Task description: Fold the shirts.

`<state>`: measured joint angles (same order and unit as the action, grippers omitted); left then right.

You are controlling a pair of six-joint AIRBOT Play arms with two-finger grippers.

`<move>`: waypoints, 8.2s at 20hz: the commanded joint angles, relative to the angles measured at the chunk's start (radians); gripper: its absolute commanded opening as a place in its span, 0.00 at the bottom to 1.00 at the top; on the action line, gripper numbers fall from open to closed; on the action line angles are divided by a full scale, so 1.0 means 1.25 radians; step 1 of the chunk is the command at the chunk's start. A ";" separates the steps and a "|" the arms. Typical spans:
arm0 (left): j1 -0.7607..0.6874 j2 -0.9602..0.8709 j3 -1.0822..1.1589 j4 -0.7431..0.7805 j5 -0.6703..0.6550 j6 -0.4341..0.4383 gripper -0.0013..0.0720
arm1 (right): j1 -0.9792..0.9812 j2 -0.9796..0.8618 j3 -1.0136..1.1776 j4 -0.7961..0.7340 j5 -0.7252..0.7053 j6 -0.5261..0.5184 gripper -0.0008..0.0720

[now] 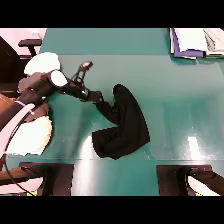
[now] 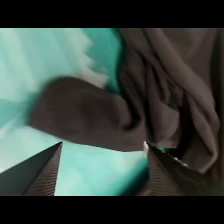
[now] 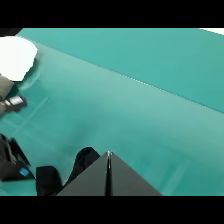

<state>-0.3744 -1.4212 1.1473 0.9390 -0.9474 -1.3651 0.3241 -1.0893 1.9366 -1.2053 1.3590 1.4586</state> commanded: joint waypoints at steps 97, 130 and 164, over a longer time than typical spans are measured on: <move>0.224 0.019 -0.110 0.273 0.062 -0.141 0.62 | -0.096 0.165 -0.945 0.116 -0.147 0.012 0.33; 0.250 0.453 0.233 0.482 0.031 -0.095 0.05 | -0.027 -0.101 -0.269 0.164 -0.166 -0.104 0.03; 0.250 0.574 0.606 0.164 -0.131 0.001 0.05 | -0.240 0.255 -0.111 -0.044 0.043 0.009 0.03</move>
<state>-0.0624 -0.7048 1.7676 1.1740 -1.0916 -1.3560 0.0891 -0.8455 1.7973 -1.2541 1.4021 1.4605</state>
